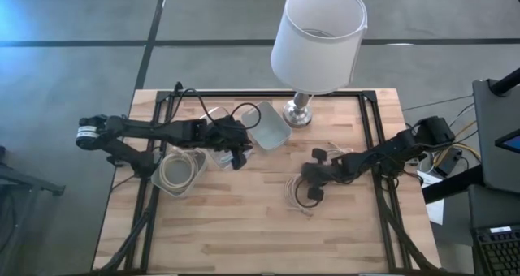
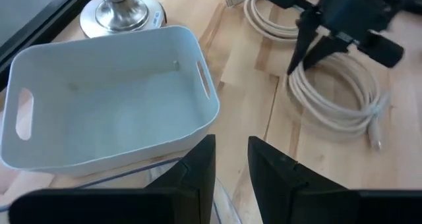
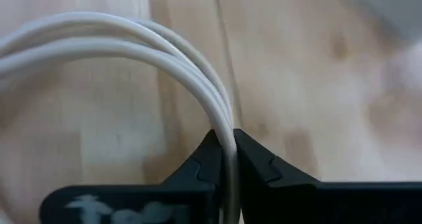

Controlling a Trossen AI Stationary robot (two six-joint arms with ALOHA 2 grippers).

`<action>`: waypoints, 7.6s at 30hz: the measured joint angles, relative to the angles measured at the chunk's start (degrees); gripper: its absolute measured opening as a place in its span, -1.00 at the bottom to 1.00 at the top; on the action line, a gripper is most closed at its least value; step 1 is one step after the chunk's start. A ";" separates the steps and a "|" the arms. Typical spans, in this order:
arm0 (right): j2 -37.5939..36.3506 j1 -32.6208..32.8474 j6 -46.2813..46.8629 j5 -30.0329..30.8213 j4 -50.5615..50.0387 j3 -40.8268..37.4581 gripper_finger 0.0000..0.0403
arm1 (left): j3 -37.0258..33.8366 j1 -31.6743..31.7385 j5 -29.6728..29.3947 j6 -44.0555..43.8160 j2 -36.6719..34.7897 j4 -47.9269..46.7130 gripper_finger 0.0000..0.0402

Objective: Pick & Place USB Port
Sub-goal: Put the brown hdmi cable into the right gray bin

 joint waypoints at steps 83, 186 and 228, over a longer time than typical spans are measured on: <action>-0.27 -0.07 -30.10 22.10 1.88 19.19 -0.65 | 1.95 0.87 16.72 -6.53 14.49 25.56 -0.78; -16.07 8.24 -3.23 30.76 -27.47 20.82 -0.69 | 18.04 20.77 3.12 -11.26 26.69 12.90 -0.27; -16.07 5.54 39.30 8.40 -31.66 2.95 -0.09 | 8.46 5.11 8.72 2.32 8.24 8.98 -0.34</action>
